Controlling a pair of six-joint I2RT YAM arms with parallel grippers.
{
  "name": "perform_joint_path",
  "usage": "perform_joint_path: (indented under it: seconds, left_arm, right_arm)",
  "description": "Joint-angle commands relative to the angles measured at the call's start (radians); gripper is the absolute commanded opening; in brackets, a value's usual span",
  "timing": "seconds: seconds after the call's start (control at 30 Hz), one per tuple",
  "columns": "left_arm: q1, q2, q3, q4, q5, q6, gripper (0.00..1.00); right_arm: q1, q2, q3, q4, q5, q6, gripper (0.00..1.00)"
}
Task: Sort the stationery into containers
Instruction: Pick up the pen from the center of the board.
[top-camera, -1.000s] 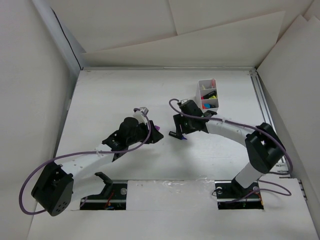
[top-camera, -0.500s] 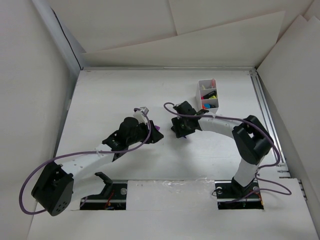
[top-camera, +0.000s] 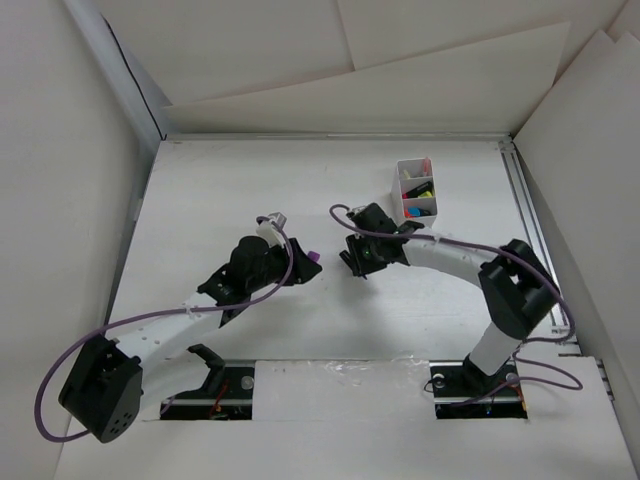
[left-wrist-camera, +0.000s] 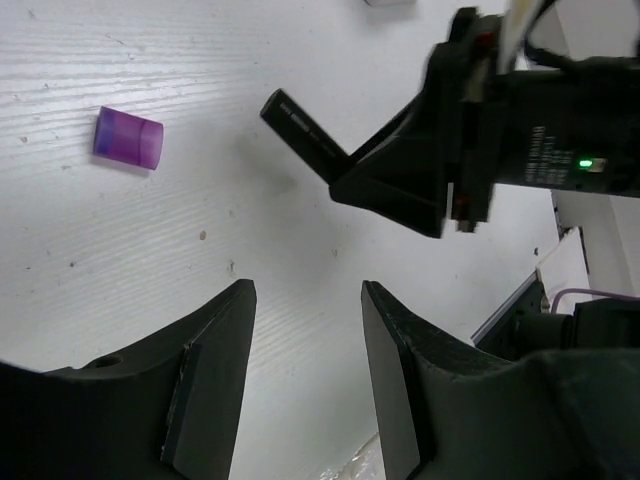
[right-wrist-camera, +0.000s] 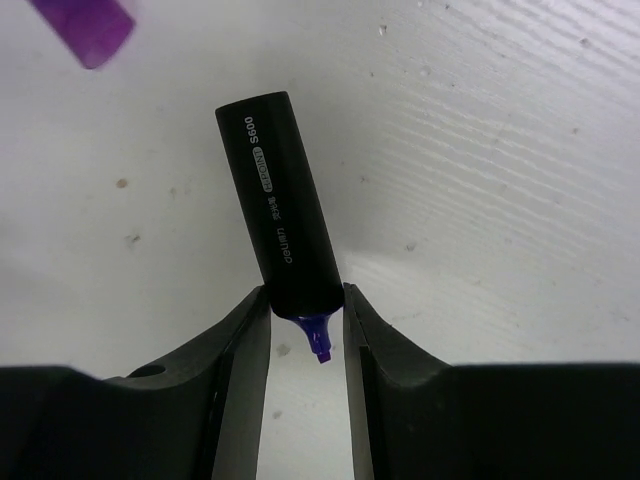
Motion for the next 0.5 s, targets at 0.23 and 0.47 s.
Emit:
perform_joint_path:
  seconds: [0.23, 0.47]
  left_arm:
    - [0.003, -0.025, 0.041, 0.090, 0.100, -0.151, 0.48]
    - [0.012, -0.048, 0.082, 0.030, 0.161, -0.201, 0.49]
  right_arm:
    - [0.079, -0.310, -0.023, 0.005, -0.144, 0.013, 0.19]
    - [0.117, -0.299, -0.004, -0.024, -0.147, 0.004, 0.18]
